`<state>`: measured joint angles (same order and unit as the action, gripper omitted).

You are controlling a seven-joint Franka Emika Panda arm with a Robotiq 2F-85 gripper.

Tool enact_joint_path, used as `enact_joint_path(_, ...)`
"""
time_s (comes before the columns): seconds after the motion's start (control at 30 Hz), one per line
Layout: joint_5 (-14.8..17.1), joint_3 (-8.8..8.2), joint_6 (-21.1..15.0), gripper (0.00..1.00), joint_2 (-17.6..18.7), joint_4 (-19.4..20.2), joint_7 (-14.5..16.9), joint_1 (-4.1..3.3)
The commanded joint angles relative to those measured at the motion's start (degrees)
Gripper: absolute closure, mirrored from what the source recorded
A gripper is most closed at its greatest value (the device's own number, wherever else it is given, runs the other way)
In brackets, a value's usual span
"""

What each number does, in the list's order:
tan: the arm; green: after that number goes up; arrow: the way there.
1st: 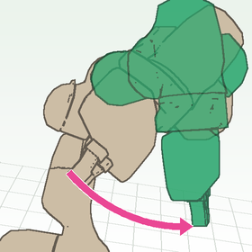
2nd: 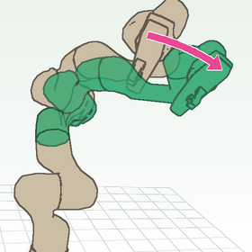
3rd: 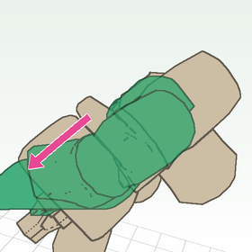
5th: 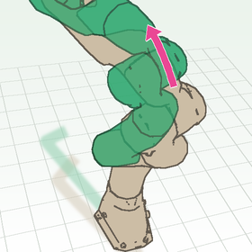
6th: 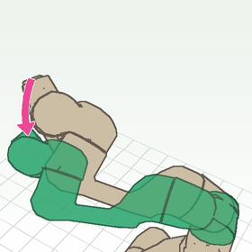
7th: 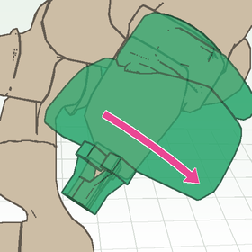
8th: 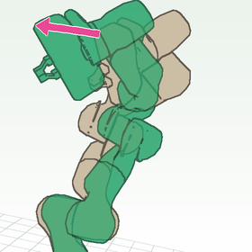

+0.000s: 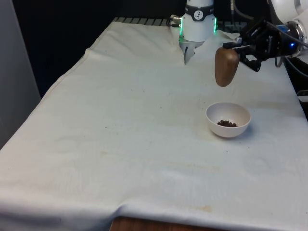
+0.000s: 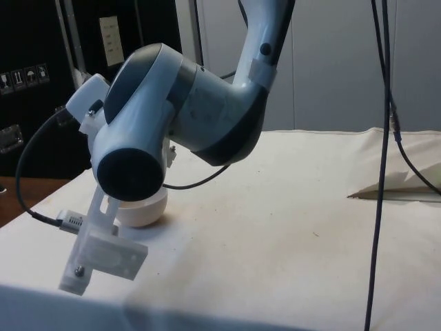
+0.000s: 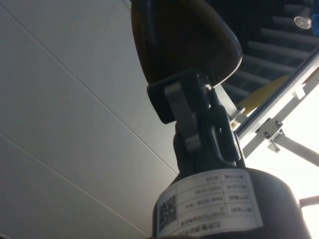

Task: Pour the coffee beans from the cup into the bowl.

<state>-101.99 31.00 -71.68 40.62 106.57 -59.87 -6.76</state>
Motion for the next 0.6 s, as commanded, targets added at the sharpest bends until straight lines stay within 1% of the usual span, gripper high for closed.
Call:
enact_joint_path(0.0,0.1,0.06,-0.3,1.00,0.0,-0.1,-0.1,0.17)
enact_joint_path(0.03,0.1,0.06,-0.4,1.00,0.0,-0.1,-0.2,0.23)
enact_joint_path(0.07,0.2,0.06,-0.7,1.00,0.1,-0.2,-0.2,0.52)
enact_joint_path(0.13,0.2,0.11,-0.8,1.00,0.0,-0.2,-0.3,0.63)
enact_joint_path(0.17,0.2,0.11,-1.1,1.00,-0.1,-0.2,-0.3,0.97)
enact_joint_path(0.23,0.3,0.17,-1.3,1.00,-0.1,-0.2,-0.3,1.26)
enact_joint_path(0.27,0.1,-0.06,-0.5,1.00,0.0,-0.2,-0.5,0.92)
enact_joint_path(0.3,0.3,0.17,-1.4,1.00,-0.2,-0.2,-0.3,1.43)
enact_joint_path(0.37,0.3,0.17,-1.5,1.00,-0.3,-0.1,-0.3,1.89)
enact_joint_path(0.53,0.3,0.23,-1.7,1.00,-0.4,0.0,-0.3,2.75)
enact_joint_path(0.57,0.1,-0.06,-0.8,1.00,0.0,-0.3,-0.5,2.46)
